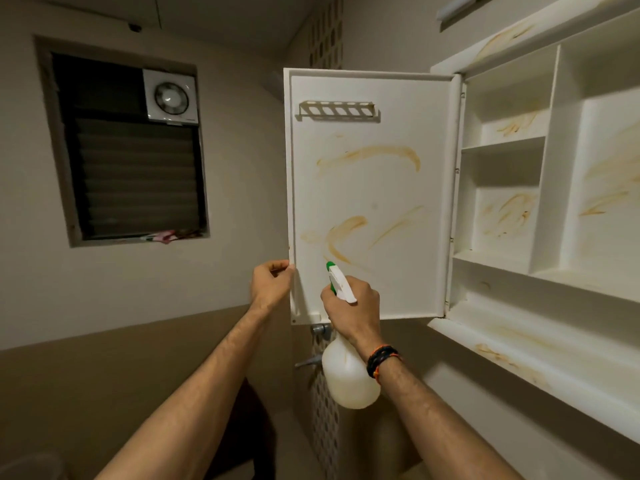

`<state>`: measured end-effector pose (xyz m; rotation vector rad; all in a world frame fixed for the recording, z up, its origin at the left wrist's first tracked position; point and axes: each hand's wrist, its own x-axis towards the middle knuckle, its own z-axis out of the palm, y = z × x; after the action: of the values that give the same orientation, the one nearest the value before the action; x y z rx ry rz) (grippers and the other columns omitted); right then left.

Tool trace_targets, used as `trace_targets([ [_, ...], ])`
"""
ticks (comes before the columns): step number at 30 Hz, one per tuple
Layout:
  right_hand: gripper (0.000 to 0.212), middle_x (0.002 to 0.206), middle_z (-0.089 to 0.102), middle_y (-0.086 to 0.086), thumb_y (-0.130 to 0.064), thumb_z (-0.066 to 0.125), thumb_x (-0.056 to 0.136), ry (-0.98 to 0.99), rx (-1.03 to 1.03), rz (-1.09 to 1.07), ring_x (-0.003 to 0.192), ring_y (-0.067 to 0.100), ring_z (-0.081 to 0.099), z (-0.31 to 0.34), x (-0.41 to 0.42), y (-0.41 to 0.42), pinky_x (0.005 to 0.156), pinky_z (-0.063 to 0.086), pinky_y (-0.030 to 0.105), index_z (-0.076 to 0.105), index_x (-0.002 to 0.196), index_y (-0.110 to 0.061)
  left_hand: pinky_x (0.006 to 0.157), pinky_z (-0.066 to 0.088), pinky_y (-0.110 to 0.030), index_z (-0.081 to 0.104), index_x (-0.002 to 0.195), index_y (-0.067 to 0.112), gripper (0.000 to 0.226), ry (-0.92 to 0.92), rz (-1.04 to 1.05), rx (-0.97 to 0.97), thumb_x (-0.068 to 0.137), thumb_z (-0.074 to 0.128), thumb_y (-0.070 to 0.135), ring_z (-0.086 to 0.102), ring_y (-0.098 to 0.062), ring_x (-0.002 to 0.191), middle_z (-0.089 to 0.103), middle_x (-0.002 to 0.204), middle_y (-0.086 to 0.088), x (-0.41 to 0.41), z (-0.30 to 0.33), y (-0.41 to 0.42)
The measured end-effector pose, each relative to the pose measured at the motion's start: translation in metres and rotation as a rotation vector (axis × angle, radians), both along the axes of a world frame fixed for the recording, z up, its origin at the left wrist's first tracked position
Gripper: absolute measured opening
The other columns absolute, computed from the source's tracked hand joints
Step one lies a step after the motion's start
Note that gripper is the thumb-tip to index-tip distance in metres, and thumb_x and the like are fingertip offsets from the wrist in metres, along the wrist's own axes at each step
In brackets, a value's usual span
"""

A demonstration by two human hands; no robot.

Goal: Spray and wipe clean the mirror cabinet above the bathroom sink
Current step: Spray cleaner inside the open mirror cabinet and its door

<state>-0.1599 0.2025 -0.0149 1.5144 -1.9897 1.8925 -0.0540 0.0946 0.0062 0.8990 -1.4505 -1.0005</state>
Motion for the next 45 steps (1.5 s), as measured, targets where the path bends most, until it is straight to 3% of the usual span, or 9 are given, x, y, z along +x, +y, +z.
trace_targets([
  [6, 0.028, 0.047, 0.044, -0.006, -0.02, 0.06, 0.082, 0.017, -0.019, 0.045, 0.04, 0.008, 0.036, 0.006, 0.0, -0.007, 0.039, 0.032, 0.015, 0.051, 0.056, -0.016, 0.094, 0.055, -0.047, 0.066, 0.115, 0.004, 0.026, -0.014, 0.046, -0.005, 0.094, 0.064, 0.02, 0.065, -0.025, 0.105, 0.069, 0.109, -0.011, -0.001, -0.001, 0.004],
  [12, 0.024, 0.049, 0.047, -0.004, -0.023, 0.061, 0.082, 0.032, -0.005, 0.064, 0.044, 0.011, 0.042, 0.009, 0.003, -0.015, 0.045, 0.043, 0.027, 0.057, 0.062, -0.01, 0.091, 0.056, -0.044, 0.066, 0.114, 0.006, 0.025, -0.027, 0.055, -0.012, 0.094, 0.064, 0.021, 0.065, -0.023, 0.105, 0.068, 0.108, -0.008, -0.001, -0.002, 0.002],
  [16, 0.028, 0.048, 0.045, -0.006, -0.024, 0.062, 0.082, 0.041, -0.009, 0.053, 0.043, 0.009, 0.04, 0.007, 0.002, -0.018, 0.044, 0.037, 0.02, 0.053, 0.057, -0.015, 0.085, 0.058, -0.037, 0.066, 0.111, 0.007, 0.023, -0.025, 0.058, -0.022, 0.094, 0.063, 0.021, 0.065, -0.021, 0.1, 0.069, 0.108, -0.009, -0.002, -0.004, 0.0],
  [21, 0.036, 0.043, 0.04, -0.006, -0.024, 0.061, 0.08, 0.083, -0.026, -0.038, 0.039, 0.009, 0.034, 0.008, -0.006, -0.016, 0.039, 0.027, 0.014, 0.045, 0.049, -0.016, 0.089, 0.057, -0.044, 0.066, 0.113, 0.006, 0.025, -0.028, 0.055, -0.023, 0.094, 0.065, 0.022, 0.066, -0.024, 0.103, 0.069, 0.107, -0.008, -0.002, -0.005, -0.001],
  [24, 0.032, 0.045, 0.041, -0.005, -0.025, 0.06, 0.078, 0.012, -0.013, -0.032, 0.042, 0.014, 0.039, 0.008, -0.018, -0.012, 0.043, 0.037, 0.028, 0.045, 0.052, -0.014, 0.09, 0.057, -0.044, 0.066, 0.113, 0.006, 0.025, -0.024, 0.05, -0.026, 0.094, 0.064, 0.022, 0.066, -0.024, 0.104, 0.069, 0.107, -0.008, 0.0, -0.006, -0.003],
  [28, 0.029, 0.052, 0.052, 0.002, -0.027, 0.061, 0.077, -0.109, -0.022, -0.058, 0.056, 0.034, 0.062, 0.009, -0.048, 0.002, 0.053, 0.054, 0.04, 0.055, 0.063, -0.004, 0.089, 0.057, -0.042, 0.067, 0.108, 0.01, 0.02, -0.037, 0.043, -0.037, 0.094, 0.064, 0.023, 0.065, -0.024, 0.104, 0.069, 0.105, -0.006, 0.0, -0.007, -0.01],
  [36, 0.031, 0.049, 0.048, 0.007, -0.023, 0.061, 0.078, -0.115, -0.068, -0.242, 0.048, 0.032, 0.057, 0.017, -0.097, 0.027, 0.05, 0.054, 0.046, 0.057, 0.059, 0.001, 0.092, 0.055, -0.045, 0.066, 0.106, 0.014, 0.016, -0.017, 0.034, -0.053, 0.094, 0.063, 0.024, 0.065, -0.024, 0.104, 0.068, 0.107, -0.007, -0.002, -0.005, -0.012],
  [41, 0.028, 0.053, 0.051, 0.006, -0.023, 0.062, 0.078, -0.119, -0.084, -0.174, 0.061, 0.04, 0.063, 0.025, -0.089, 0.027, 0.053, 0.055, 0.048, 0.056, 0.062, 0.0, 0.096, 0.053, -0.047, 0.065, 0.109, 0.011, 0.018, 0.005, 0.011, -0.063, 0.094, 0.063, 0.022, 0.064, -0.025, 0.106, 0.067, 0.107, -0.007, -0.002, 0.001, -0.009],
  [45, 0.026, 0.053, 0.052, 0.004, -0.024, 0.06, 0.076, -0.088, -0.099, -0.074, 0.053, 0.034, 0.057, 0.039, -0.072, 0.017, 0.052, 0.054, 0.049, 0.054, 0.062, -0.003, 0.085, 0.056, -0.038, 0.064, 0.1, 0.017, 0.008, 0.06, -0.006, -0.113, 0.094, 0.064, 0.022, 0.064, -0.024, 0.104, 0.067, 0.103, -0.005, -0.002, 0.032, -0.006],
])
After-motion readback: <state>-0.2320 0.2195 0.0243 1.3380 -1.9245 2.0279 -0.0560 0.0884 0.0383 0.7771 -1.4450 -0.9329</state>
